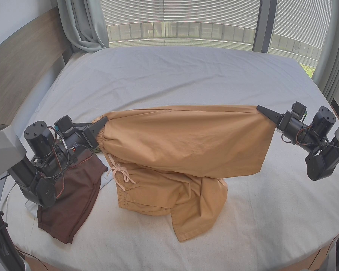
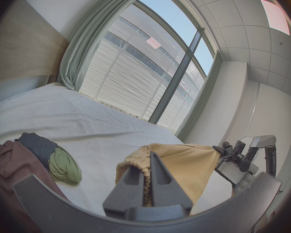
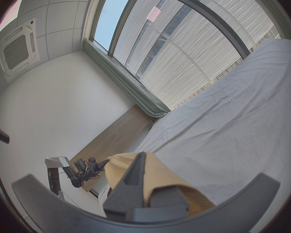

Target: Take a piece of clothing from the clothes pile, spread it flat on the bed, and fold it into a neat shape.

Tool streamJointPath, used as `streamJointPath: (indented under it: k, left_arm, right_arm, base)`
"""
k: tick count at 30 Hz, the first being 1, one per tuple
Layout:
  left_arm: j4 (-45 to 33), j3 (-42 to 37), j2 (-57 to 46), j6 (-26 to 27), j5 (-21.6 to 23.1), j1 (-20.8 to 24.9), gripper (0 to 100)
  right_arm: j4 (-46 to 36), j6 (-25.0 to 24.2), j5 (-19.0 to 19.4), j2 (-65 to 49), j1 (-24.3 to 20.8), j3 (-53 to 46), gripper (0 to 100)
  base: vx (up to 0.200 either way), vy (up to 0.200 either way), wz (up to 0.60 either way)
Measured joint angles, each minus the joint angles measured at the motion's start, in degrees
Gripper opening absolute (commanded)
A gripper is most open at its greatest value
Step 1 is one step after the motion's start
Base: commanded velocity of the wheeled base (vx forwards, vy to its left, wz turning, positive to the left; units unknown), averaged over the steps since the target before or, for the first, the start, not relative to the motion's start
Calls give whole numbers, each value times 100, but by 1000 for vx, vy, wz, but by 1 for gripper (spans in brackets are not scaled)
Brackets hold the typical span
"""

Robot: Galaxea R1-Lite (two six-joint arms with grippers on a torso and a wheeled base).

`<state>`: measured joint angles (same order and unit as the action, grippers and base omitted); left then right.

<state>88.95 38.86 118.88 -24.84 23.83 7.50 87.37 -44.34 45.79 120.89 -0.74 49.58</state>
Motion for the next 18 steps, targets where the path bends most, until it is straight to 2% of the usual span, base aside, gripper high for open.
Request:
streamJointPath:
  k: [18]
  left_arm:
    - [-5,1169,984,-173,-364,52,0]
  right_arm:
    - [-1051,-180,-13,866,-10,1512,0]
  base:
    - [0,0,0]
